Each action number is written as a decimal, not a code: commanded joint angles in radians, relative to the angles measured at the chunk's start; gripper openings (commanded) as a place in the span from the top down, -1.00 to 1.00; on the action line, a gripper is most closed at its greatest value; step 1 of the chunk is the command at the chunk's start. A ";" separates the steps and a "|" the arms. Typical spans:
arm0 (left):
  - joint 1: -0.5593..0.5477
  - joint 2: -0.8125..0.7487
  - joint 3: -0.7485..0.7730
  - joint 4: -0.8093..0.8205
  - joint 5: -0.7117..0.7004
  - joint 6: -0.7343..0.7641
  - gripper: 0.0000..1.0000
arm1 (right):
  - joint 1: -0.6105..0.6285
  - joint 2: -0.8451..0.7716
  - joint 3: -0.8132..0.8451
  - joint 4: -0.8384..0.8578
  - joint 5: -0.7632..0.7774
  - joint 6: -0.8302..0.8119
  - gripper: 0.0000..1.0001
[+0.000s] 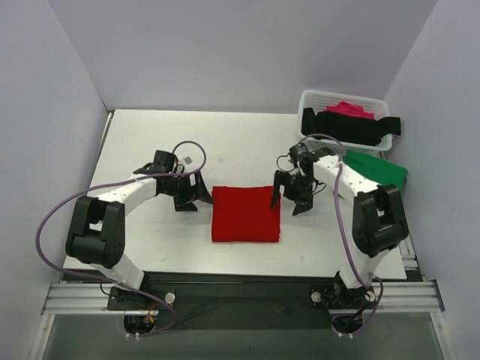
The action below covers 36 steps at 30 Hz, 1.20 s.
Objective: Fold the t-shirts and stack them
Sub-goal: Put the neatly folded tshirt into the corner of the board with the right arm
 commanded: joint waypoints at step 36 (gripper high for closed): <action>-0.037 0.217 -0.119 0.337 0.145 0.037 0.47 | 0.008 0.005 -0.451 0.766 -0.297 0.112 -0.47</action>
